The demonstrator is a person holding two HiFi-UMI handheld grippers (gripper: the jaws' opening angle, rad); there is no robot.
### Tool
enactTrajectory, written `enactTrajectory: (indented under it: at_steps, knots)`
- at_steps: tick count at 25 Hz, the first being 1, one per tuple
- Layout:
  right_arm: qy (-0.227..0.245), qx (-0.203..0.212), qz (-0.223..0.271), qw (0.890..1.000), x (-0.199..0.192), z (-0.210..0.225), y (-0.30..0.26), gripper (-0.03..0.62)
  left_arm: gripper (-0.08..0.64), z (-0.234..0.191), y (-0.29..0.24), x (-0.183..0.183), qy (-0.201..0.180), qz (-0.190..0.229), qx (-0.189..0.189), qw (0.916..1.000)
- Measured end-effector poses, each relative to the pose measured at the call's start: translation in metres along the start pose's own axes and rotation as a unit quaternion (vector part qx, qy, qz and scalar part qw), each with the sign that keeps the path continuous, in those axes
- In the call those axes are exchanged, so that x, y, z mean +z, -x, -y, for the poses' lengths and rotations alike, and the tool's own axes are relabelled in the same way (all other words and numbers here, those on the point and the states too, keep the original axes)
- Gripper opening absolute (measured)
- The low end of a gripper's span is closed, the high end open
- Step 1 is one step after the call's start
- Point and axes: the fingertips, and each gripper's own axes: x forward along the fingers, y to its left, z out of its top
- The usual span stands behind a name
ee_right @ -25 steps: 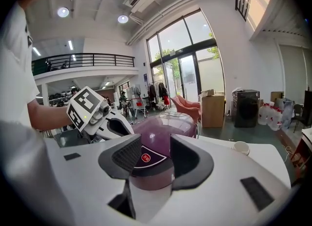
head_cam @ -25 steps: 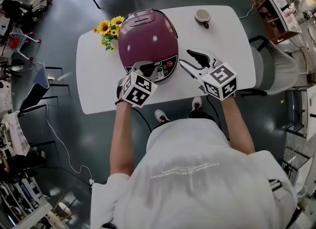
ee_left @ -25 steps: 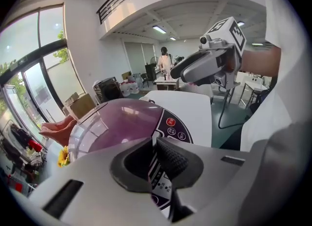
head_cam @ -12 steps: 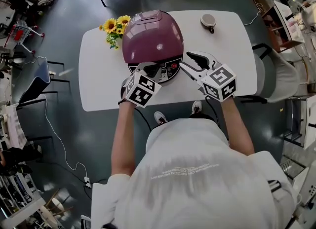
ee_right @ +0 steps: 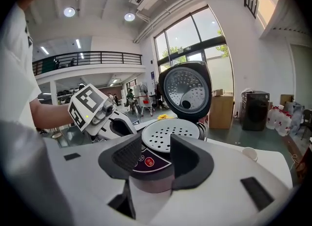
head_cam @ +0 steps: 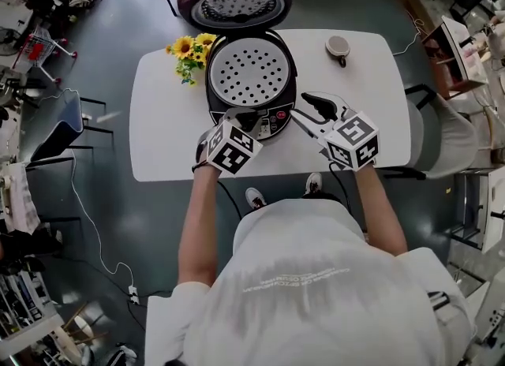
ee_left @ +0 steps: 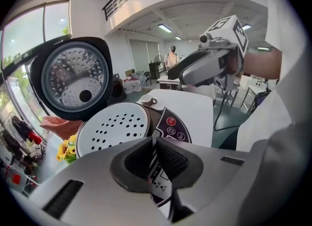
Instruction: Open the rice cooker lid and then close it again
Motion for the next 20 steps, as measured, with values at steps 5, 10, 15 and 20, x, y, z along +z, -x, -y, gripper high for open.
enactTrajectory:
  at_steps: [5, 10, 15, 20]
  knots:
    - [0.006, 0.002, 0.002, 1.0, 0.003, 0.002, -0.002, 0.198, 0.038, -0.003, -0.001, 0.001, 0.007, -0.002, -0.012, 0.9999]
    - [0.022, -0.005, 0.016, 1.0, 0.017, 0.009, 0.001, 0.198, 0.037, -0.01, 0.002, 0.003, 0.059, 0.092, -0.001, 0.994]
    - [0.047, -0.017, 0.034, 0.998, 0.043, 0.019, 0.008, 0.195, 0.038, -0.024, 0.013, 0.004, 0.095, 0.139, 0.027, 0.9853]
    - [0.071, -0.029, 0.055, 0.996, 0.07, 0.029, 0.012, 0.194, 0.038, -0.062, 0.053, 0.026, 0.144, 0.223, 0.086, 0.9602]
